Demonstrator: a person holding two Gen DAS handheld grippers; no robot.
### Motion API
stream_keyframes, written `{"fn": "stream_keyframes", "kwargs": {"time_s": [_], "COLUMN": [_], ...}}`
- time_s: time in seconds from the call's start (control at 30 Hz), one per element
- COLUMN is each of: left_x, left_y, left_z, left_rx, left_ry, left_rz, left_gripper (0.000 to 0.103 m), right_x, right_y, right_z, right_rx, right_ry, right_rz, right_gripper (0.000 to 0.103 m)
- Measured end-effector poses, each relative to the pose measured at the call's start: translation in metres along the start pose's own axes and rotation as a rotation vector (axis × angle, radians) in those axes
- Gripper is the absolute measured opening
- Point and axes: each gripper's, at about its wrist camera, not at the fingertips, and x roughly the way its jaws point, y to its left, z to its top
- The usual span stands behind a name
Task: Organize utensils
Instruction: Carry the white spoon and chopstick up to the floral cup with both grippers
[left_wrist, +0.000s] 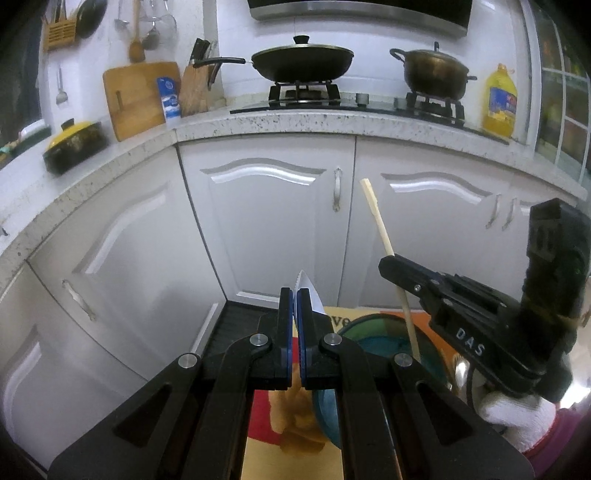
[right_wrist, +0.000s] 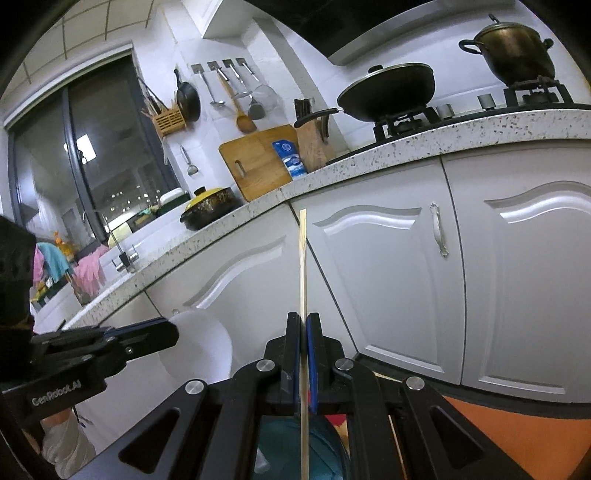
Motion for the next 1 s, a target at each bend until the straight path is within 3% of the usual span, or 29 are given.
{"fn": "stream_keyframes", "kwargs": {"time_s": [0.4,0.7,1.0], "left_x": [0.003,0.0,0.005], "left_y": [-0.005,-0.009,-0.01], "left_z": [-0.008,-0.009,-0.01], "left_rx": [0.004,0.003,-0.003], "left_ry": [0.021,0.021,0.038], "left_rz": [0.01,0.015,0.008], "left_gripper": [0.001,0.001,0.001], "right_x": [-0.035,-0.04,-0.031], "right_y": [0.006,0.011,0.011], "right_z": [-0.01,0.015,-0.023], "right_rx": [-0.053,-0.058,-0.11], "right_ry": [0.008,-0.115,-0.025], "right_rz": [-0.004,-0.032,-0.086], "right_gripper": [0.004,0.004,0.004]}}
